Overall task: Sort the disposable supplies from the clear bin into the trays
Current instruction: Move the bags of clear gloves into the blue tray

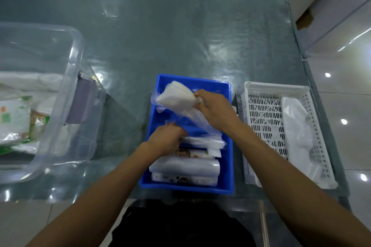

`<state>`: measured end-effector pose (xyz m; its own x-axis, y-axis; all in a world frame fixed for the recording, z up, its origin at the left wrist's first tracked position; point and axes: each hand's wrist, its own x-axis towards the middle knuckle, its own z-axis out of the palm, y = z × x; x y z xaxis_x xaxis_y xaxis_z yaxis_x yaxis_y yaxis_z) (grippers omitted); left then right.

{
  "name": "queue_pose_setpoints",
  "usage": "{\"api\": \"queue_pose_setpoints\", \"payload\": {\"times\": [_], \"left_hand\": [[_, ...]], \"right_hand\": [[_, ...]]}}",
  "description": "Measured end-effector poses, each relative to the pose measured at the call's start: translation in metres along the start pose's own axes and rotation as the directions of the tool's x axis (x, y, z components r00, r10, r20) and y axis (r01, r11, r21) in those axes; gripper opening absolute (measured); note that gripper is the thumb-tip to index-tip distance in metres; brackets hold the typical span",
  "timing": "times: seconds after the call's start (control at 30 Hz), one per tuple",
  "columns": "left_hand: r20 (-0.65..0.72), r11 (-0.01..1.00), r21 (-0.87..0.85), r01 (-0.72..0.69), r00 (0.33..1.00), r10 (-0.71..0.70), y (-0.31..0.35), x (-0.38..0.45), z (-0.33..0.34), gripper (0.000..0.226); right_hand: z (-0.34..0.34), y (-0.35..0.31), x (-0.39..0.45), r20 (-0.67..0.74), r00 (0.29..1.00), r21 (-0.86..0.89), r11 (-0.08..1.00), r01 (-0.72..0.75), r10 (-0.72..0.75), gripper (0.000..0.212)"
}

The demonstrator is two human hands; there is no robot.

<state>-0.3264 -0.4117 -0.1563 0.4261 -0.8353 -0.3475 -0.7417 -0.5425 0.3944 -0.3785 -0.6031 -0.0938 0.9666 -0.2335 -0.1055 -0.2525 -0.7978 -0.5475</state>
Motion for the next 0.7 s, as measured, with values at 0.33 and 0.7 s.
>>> {"api": "queue_pose_setpoints", "payload": {"times": [0.33, 0.7], "left_hand": [[-0.244, 0.999, 0.031, 0.039, 0.969, -0.031, 0.011, -0.016, 0.014, 0.016], [-0.317, 0.999, 0.024, 0.036, 0.948, -0.026, 0.009, -0.022, 0.019, 0.022]], "right_hand": [[0.035, -0.002, -0.004, 0.141, 0.989, -0.129, 0.989, 0.068, -0.050, 0.022], [0.066, 0.006, 0.007, 0.301, 0.946, -0.379, 0.896, 0.233, -0.119, 0.021]]}}
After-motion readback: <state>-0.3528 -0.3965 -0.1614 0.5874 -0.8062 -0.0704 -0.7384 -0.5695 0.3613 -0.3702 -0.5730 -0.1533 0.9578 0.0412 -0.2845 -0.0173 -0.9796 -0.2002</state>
